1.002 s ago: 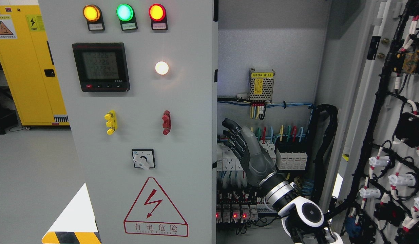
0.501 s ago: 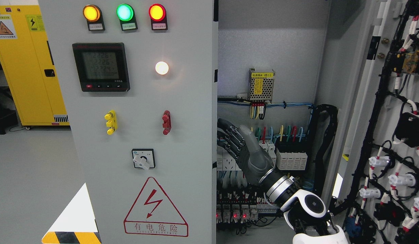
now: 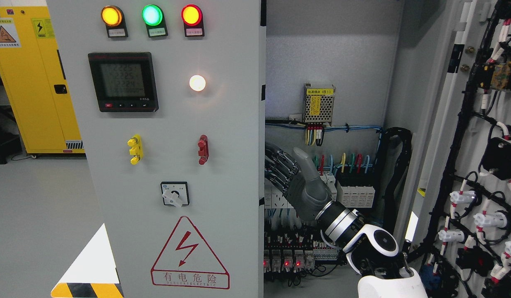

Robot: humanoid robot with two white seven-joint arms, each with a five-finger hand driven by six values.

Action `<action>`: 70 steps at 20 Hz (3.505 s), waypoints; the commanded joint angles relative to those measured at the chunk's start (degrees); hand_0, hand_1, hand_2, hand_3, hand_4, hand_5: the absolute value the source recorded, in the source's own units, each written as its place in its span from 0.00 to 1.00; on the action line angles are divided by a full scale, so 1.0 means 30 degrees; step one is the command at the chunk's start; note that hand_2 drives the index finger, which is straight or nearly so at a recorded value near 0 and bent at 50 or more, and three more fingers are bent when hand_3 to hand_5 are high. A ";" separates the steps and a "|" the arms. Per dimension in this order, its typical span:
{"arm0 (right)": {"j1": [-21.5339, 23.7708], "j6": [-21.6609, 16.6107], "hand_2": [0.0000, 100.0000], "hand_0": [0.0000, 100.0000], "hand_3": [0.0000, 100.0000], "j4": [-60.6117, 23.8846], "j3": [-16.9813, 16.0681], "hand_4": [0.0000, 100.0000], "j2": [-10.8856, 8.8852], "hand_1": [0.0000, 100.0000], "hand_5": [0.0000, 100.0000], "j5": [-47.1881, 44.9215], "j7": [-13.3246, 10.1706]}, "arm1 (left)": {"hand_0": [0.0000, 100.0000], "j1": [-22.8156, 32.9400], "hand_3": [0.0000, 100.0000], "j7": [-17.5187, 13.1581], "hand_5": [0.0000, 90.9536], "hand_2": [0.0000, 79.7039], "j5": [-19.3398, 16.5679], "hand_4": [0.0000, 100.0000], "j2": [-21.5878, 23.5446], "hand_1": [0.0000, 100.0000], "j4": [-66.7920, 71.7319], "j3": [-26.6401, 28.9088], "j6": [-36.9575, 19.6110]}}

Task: Open door with both hands
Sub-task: 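Hook the right hand fingers behind the lamp door's edge, then pull the lamp door open toward the robot with the right hand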

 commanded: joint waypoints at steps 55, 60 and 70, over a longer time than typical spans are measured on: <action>0.1133 0.0372 0.00 0.26 0.00 -0.2180 0.3381 0.00 -0.0904 0.00 0.00 -0.1583 0.3528 | 0.00 -0.0323 0.00 0.0001 0.00 0.00 0.0000 0.00 -0.0498 0.00 -0.0528 0.0000 -0.0008; 0.1454 0.0372 0.00 0.27 0.00 -0.2766 0.4904 0.00 -0.1371 0.00 0.00 -0.2693 0.3147 | 0.00 -0.0323 0.00 0.0001 0.00 0.00 0.0000 0.00 -0.0498 0.00 -0.0528 0.0000 -0.0008; 0.2391 0.0372 0.00 0.27 0.00 -0.4377 0.7660 0.00 -0.1871 0.00 0.00 -0.3488 0.2940 | 0.00 -0.0352 0.00 0.0001 0.00 0.00 0.0000 0.00 -0.0527 0.00 -0.0528 0.0000 -0.0008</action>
